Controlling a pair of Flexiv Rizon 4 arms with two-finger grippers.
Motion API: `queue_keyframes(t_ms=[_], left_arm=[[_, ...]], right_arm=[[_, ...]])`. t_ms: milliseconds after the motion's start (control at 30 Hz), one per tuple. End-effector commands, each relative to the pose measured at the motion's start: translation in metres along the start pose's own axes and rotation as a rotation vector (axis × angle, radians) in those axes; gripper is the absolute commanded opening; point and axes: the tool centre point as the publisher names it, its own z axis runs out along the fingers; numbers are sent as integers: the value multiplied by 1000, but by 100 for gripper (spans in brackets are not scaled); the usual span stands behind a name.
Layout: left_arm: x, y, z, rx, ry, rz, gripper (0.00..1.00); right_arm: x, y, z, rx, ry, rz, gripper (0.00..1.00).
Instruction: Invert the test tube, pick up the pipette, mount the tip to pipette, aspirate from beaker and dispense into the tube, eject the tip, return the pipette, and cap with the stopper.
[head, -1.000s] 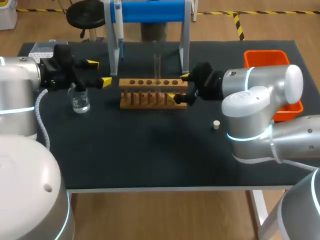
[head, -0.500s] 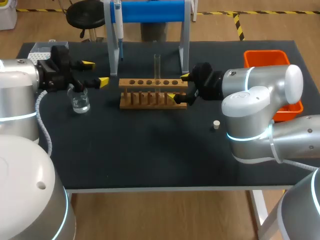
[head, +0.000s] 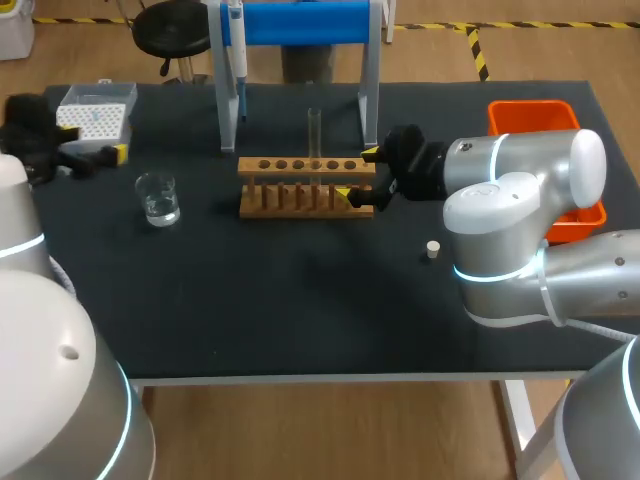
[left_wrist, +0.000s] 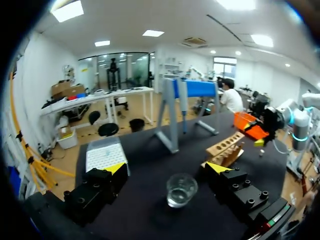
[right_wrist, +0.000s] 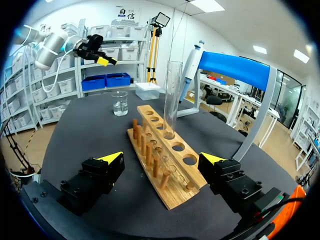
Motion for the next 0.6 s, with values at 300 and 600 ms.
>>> queue_keyframes(t_ms=[300, 600], left_arm=[[-67, -5, 26, -14, -283, -42, 100], [-99, -12, 58, -16, -303, -57, 100]], right_arm=[[0, 0, 1, 1, -1, 0, 100], [0, 0, 1, 1, -1, 0, 100]])
